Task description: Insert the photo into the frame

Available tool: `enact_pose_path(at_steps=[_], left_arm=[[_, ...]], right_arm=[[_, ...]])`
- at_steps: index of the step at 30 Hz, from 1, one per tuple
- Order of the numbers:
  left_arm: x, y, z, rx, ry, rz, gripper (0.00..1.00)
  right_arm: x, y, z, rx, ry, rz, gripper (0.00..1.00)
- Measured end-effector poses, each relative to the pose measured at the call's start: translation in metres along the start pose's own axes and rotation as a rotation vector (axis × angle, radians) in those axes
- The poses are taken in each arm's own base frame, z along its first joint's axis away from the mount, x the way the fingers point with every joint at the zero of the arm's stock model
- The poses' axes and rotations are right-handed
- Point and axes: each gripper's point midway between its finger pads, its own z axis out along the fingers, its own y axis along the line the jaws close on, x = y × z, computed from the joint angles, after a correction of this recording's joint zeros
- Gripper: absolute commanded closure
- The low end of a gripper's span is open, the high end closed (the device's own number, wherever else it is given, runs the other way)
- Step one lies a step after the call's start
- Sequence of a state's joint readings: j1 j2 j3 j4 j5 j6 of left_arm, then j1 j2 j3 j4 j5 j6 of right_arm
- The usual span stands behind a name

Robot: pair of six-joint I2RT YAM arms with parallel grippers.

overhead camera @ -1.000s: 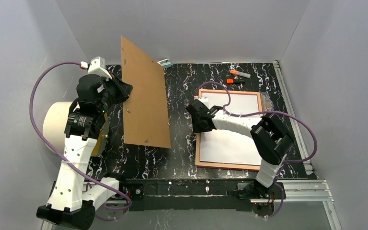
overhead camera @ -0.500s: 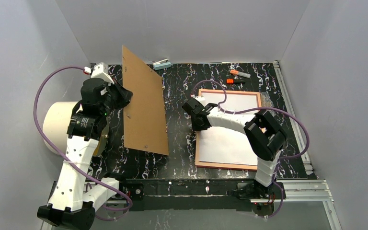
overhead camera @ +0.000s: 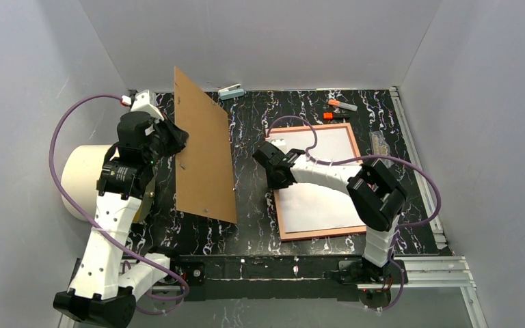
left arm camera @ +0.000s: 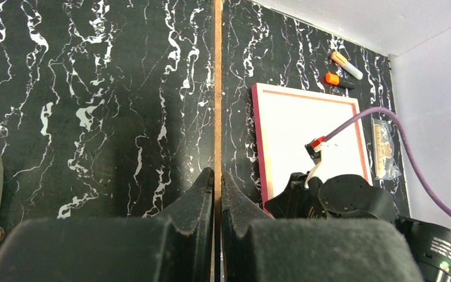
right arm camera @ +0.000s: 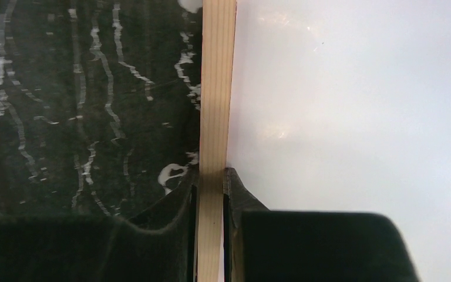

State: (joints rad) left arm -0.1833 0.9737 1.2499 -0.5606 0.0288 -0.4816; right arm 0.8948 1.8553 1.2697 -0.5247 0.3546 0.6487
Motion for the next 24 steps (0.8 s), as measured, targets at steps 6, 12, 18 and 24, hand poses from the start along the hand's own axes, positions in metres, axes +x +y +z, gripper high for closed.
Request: enact_pose_path(at_steps=[6, 12, 18, 24], left_arm=[[0.003, 0.011, 0.001, -0.055, 0.007, 0.004, 1.00], [0.001, 0.022, 0.001, -0.120, 0.007, 0.022, 1.00], [-0.008, 0.027, -0.001, -0.161, -0.011, 0.040, 1.00], [-0.007, 0.032, -0.001, -0.187, -0.005, 0.051, 1.00]], right_arm=[[-0.009, 0.041, -0.011, -0.099, -0.025, 0.058, 0.84], [-0.021, 0.090, -0.006, -0.164, -0.047, 0.108, 0.78], [-0.027, 0.140, 0.009, -0.204, -0.050, 0.109, 0.64], [-0.028, 0.161, 0.005, -0.229, -0.053, 0.108, 0.49]])
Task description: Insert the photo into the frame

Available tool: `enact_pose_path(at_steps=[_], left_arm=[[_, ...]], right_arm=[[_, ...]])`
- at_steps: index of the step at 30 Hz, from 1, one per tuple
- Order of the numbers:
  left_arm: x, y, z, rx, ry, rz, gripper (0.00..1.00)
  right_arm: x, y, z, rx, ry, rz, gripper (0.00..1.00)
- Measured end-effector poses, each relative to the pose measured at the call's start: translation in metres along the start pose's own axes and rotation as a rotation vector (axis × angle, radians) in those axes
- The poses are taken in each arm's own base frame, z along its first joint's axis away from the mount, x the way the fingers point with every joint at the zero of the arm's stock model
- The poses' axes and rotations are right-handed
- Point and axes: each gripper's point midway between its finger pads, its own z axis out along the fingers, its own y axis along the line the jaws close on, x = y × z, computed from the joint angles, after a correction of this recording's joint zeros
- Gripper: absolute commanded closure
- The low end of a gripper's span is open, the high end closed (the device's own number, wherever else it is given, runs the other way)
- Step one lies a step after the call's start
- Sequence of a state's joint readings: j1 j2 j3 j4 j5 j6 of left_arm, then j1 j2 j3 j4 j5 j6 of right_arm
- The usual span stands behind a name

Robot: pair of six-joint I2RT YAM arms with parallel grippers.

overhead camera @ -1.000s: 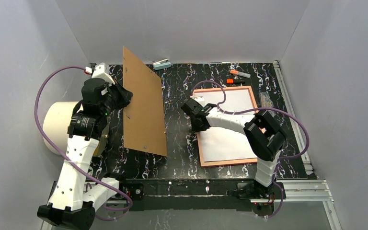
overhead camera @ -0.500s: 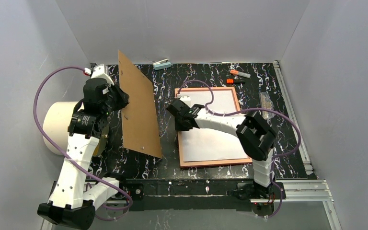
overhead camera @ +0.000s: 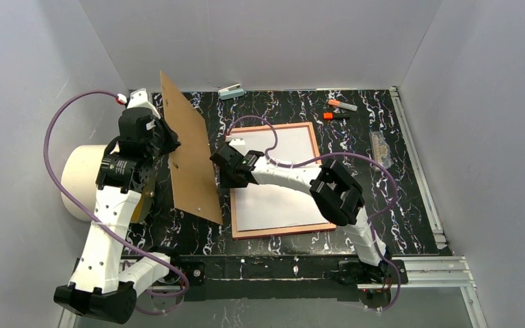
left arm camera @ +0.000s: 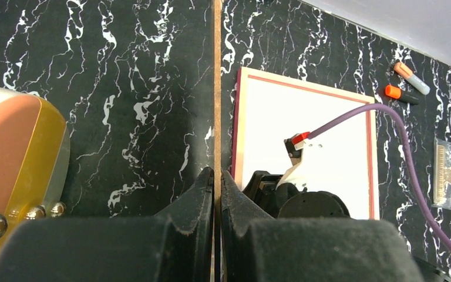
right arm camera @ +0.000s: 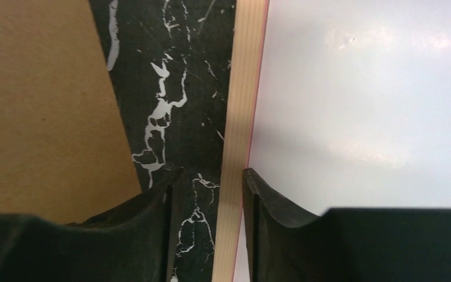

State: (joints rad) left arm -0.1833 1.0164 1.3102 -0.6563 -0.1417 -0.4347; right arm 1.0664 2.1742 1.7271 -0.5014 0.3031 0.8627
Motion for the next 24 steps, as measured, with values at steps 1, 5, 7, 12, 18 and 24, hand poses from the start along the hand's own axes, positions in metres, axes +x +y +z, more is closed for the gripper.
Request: enact_pose_path(at_steps=[1, 5, 7, 12, 18, 24], left_arm=[[0.001, 0.001, 0.000, -0.003, 0.004, 0.002, 1.00], [0.000, 0.001, 0.002, -0.009, 0.014, 0.010, 1.00], [-0.004, -0.002, 0.001, -0.004, 0.011, 0.013, 1.00], [-0.016, -0.020, -0.005, 0.081, 0.002, 0.022, 1.00], [-0.027, -0.065, -0.014, 0.313, -0.007, 0.001, 1.00], [-0.050, -0.111, -0.020, 0.531, -0.029, -0.093, 1.00]], right_arm=[[-0.002, 0.002, -0.001, -0.005, -0.003, 0.001, 0.47], [-0.010, 0.007, -0.008, -0.024, -0.020, 0.009, 0.41], [-0.016, 0.006, -0.016, -0.035, -0.032, 0.018, 0.40], [-0.048, -0.016, -0.061, -0.099, -0.107, 0.056, 0.16], [-0.110, -0.083, -0.138, -0.275, -0.337, 0.161, 0.02], [-0.150, -0.134, -0.193, -0.507, -0.526, 0.267, 0.13]])
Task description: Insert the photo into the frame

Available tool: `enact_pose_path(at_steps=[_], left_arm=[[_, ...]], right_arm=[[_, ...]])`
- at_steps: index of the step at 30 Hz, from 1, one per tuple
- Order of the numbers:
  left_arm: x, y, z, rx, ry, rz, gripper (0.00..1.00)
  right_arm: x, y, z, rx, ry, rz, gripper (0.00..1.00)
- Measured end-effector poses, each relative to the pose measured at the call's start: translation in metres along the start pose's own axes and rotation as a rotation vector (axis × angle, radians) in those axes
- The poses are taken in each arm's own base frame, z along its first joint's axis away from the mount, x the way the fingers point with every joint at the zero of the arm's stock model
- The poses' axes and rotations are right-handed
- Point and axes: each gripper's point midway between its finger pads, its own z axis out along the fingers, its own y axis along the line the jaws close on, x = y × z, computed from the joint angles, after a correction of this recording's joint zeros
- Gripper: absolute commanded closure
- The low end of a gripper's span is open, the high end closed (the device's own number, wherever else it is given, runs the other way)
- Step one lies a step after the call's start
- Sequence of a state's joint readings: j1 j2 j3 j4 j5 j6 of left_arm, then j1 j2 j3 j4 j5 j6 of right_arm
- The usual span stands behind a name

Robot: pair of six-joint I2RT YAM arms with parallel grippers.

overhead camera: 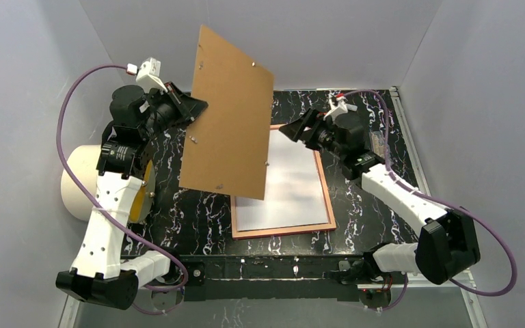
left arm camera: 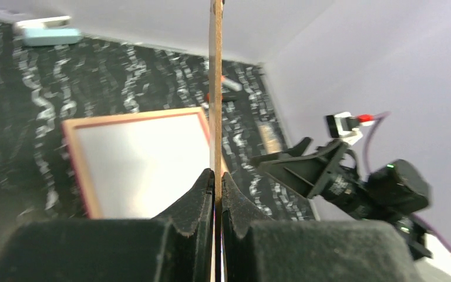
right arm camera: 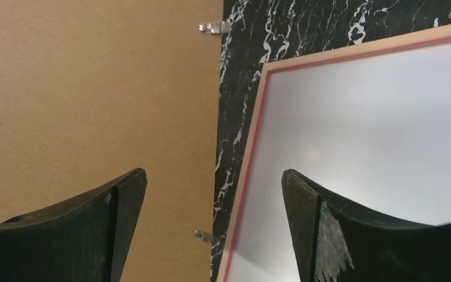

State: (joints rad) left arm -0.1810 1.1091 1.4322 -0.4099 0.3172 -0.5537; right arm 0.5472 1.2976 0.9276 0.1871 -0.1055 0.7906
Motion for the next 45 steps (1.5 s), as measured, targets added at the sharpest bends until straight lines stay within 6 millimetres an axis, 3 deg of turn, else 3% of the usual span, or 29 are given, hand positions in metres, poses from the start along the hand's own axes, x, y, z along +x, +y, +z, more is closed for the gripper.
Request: enact_pose_path(at_steps=[2, 5, 10, 13, 23, 29, 34, 38, 40, 45], left_arm=[[-0.008, -0.014, 0.005, 0.069, -0.021, -0.031, 1.00], [-0.025, -0.037, 0.007, 0.174, -0.069, -0.069, 1.00], [-0.050, -0.071, -0.001, 0.351, -0.180, -0.076, 1.00], [-0.053, -0.080, -0.006, 0.432, -0.233, -0.071, 1.00], [-0.051, -0.085, -0.016, 0.525, -0.328, -0.030, 1.00], [-0.050, -0.085, -0.023, 0.538, -0.357, -0.036, 1.00], [-0.054, -0.081, -0.027, 0.514, -0.391, -0.078, 1.00], [-0.056, -0.076, -0.025, 0.489, -0.393, -0.121, 1.00], [-0.054, -0.074, -0.023, 0.477, -0.383, -0.146, 1.00], [-0.052, -0.070, -0.018, 0.463, -0.359, -0.200, 1.00]], right_arm=[[-0.015, -0.003, -0.005, -0.027, -0.022, 0.036, 0.24], [-0.023, -0.019, -0.008, 0.062, -0.021, 0.103, 0.30], [-0.028, -0.032, -0.011, 0.179, -0.012, 0.115, 0.27], [-0.027, -0.033, -0.012, 0.180, 0.004, 0.090, 0.27], [-0.028, -0.033, -0.026, 0.199, 0.014, 0.029, 0.25], [-0.054, -0.015, -0.038, 0.180, -0.069, 0.000, 0.16], [-0.077, -0.017, -0.043, 0.178, -0.127, 0.028, 0.06], [-0.096, -0.015, -0.052, 0.081, -0.189, 0.033, 0.02], [-0.102, -0.006, -0.057, 0.020, -0.210, 0.011, 0.02], [-0.120, 0.040, -0.074, -0.162, -0.273, -0.076, 0.02]])
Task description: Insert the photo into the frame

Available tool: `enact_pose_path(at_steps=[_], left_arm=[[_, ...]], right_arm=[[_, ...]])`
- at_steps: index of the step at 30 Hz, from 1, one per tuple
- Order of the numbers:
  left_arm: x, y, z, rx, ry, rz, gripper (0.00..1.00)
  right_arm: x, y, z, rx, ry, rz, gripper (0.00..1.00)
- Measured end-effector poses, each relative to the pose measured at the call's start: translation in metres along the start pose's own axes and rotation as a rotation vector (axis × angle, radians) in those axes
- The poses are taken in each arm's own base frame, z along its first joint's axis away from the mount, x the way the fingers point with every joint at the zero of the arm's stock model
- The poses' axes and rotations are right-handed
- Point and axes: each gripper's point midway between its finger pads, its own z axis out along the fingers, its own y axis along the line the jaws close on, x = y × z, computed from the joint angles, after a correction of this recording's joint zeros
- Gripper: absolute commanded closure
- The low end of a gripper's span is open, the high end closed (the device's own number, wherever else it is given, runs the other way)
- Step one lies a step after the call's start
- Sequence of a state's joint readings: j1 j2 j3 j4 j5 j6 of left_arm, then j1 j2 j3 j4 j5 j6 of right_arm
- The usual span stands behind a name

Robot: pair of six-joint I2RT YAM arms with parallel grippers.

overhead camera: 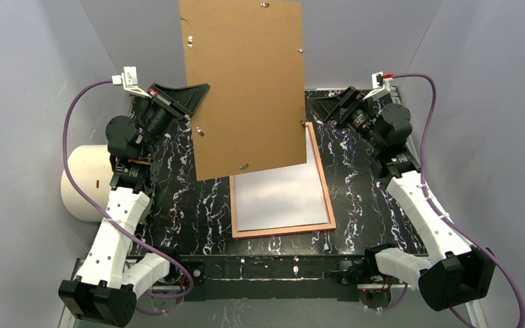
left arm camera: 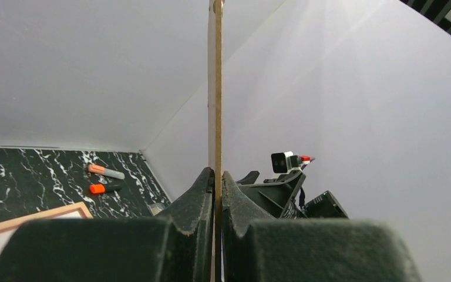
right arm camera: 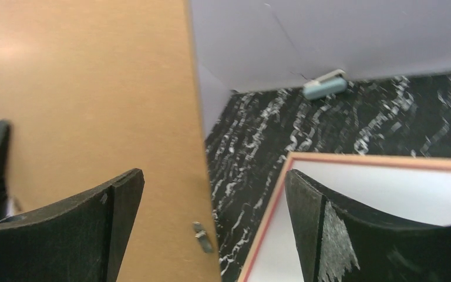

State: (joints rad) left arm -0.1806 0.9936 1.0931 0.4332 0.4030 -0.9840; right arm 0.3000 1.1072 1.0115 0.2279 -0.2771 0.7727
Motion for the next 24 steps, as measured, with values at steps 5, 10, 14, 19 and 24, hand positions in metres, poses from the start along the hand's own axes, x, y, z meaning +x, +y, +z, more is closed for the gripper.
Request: enact_pose_path(at_steps=[5, 10, 14, 19, 24], left_arm=[[0.001, -0.001, 0.001, -0.001, 0.005, -0.058, 1.00], [-0.002, -0.008, 0.002, 0.007, 0.004, -0.134, 1.00], [0.000, -0.009, 0.005, 0.009, 0.018, -0.204, 1.00], [0.007, -0.005, 0.009, -0.001, 0.050, -0.282, 1.00], [0.009, -0.008, 0.008, 0.006, 0.068, -0.321, 1.00]], right_arm=[[-0.007, 0.027, 0.000, -0.129, 0.006, -0.027, 0.02], [0.001, 0.024, 0.005, -0.176, 0.055, 0.034, 0.02], [0.009, 0.028, -0.001, -0.263, 0.083, 0.109, 0.10], [0.006, 0.055, -0.012, -0.412, 0.110, 0.169, 0.32], [0.001, 0.077, -0.023, -0.511, 0.125, 0.200, 0.47]])
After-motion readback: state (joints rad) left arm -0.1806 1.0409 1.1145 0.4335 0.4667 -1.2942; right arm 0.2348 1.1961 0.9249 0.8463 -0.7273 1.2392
